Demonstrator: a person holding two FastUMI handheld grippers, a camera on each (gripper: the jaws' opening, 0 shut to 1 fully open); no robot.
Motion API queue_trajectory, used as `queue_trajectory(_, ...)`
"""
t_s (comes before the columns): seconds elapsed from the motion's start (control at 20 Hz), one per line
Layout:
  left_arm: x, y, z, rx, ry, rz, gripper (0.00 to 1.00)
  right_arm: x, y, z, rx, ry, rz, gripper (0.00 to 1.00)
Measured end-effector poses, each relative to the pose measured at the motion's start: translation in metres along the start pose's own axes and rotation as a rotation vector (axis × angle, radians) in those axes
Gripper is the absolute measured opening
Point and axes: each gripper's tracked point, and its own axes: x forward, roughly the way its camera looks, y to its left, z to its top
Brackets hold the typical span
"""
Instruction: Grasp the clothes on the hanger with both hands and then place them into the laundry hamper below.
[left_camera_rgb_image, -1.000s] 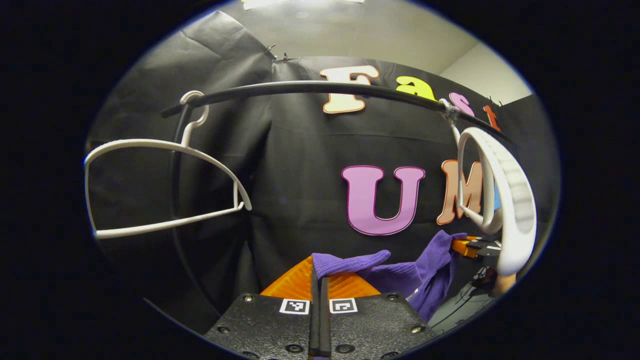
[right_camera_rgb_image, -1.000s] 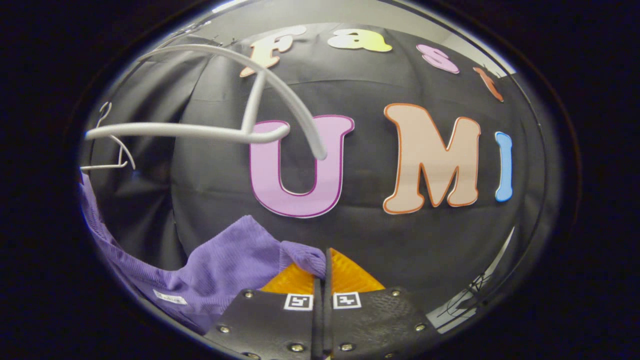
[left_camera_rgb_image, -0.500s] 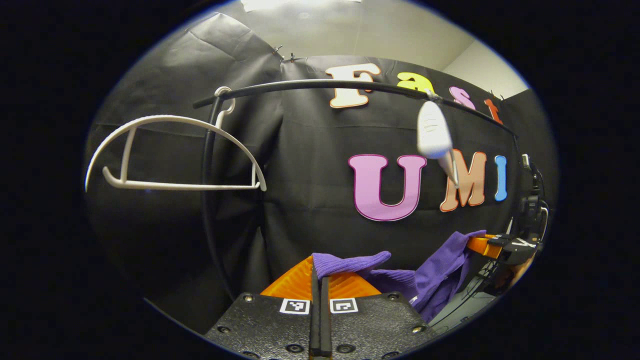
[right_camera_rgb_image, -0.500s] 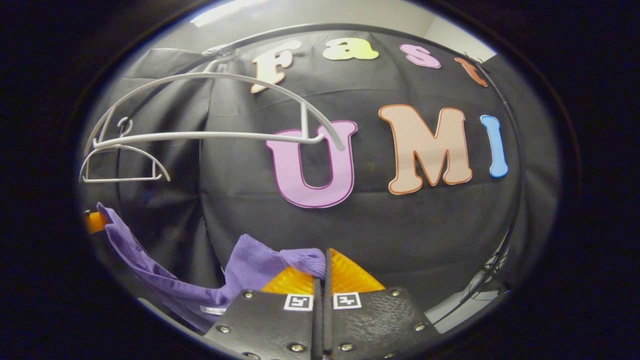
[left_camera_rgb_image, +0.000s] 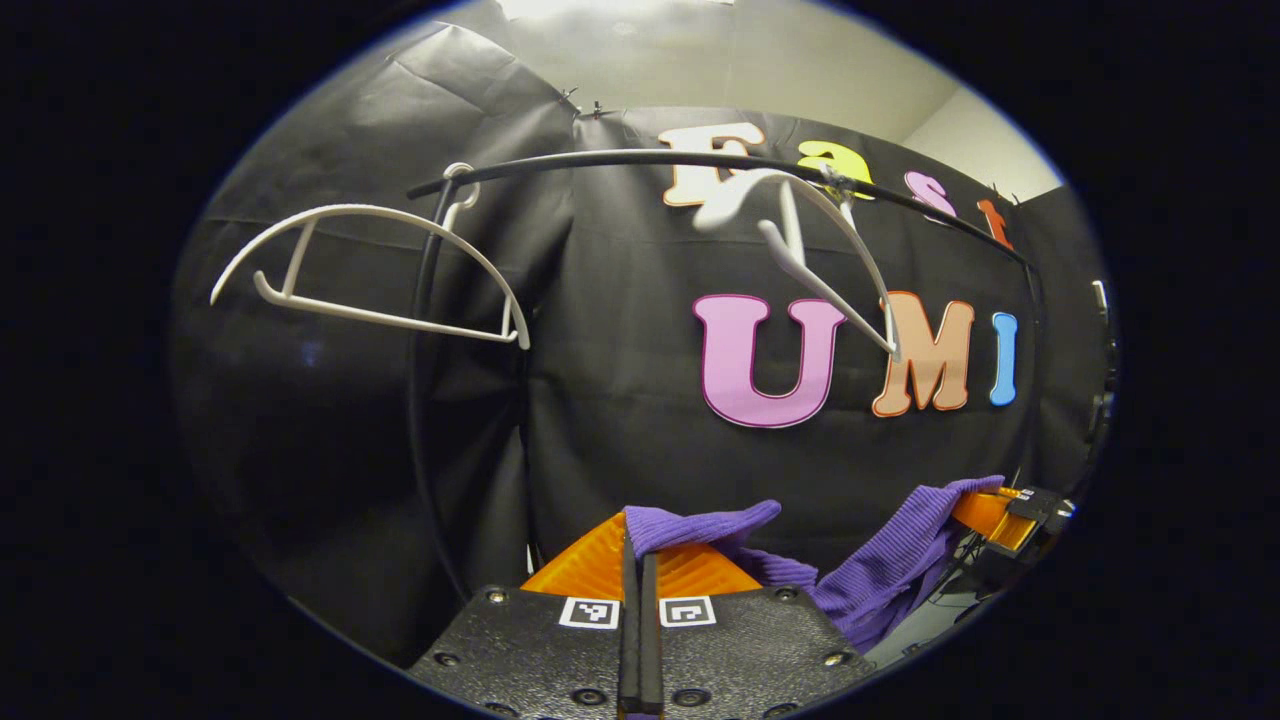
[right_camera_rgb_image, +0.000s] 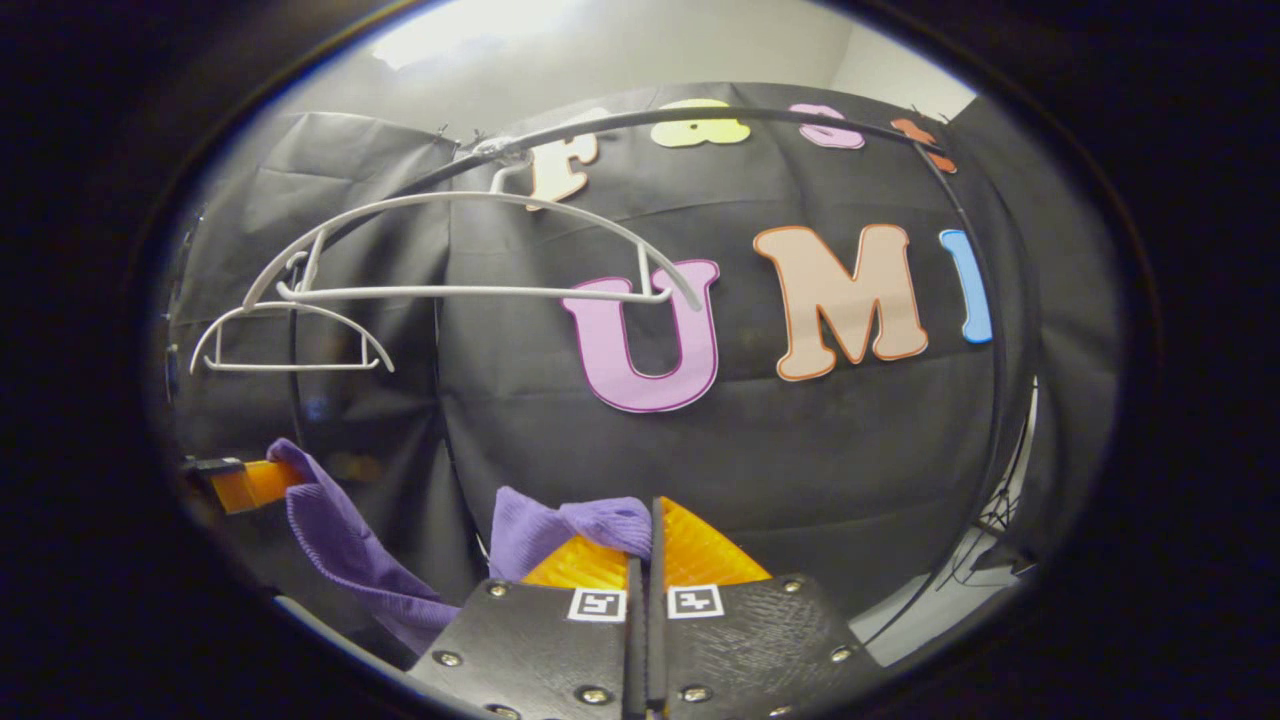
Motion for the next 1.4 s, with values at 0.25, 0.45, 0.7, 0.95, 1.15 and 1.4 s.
queue_trajectory(0.25,-0.002,-0.067,0.003,-0.021,0.007,-0.120,0.00,-0.027,-0.010,0.016,0.022,-0.050,-0.010,0.01)
queue_trajectory(0.45,-0.004,-0.116,0.015,-0.039,-0.010,-0.204,0.00,-0.037,-0.020,0.032,0.028,-0.075,-0.024,0.01)
queue_trajectory(0.7,0.002,-0.151,0.013,-0.052,-0.010,-0.263,0.01,-0.037,-0.032,0.037,0.044,-0.088,-0.027,0.01)
queue_trajectory(0.95,0.026,-0.151,-0.029,-0.024,0.045,-0.250,0.01,-0.027,-0.038,0.010,0.091,-0.042,-0.026,0.01)
queue_trajectory(1.15,0.043,-0.145,-0.059,0.011,0.065,-0.243,0.01,-0.014,-0.031,-0.014,0.089,0.002,-0.010,0.01)
queue_trajectory(1.4,0.052,-0.141,-0.105,0.050,0.101,-0.242,0.01,0.006,-0.032,-0.077,0.094,0.110,-0.024,0.00)
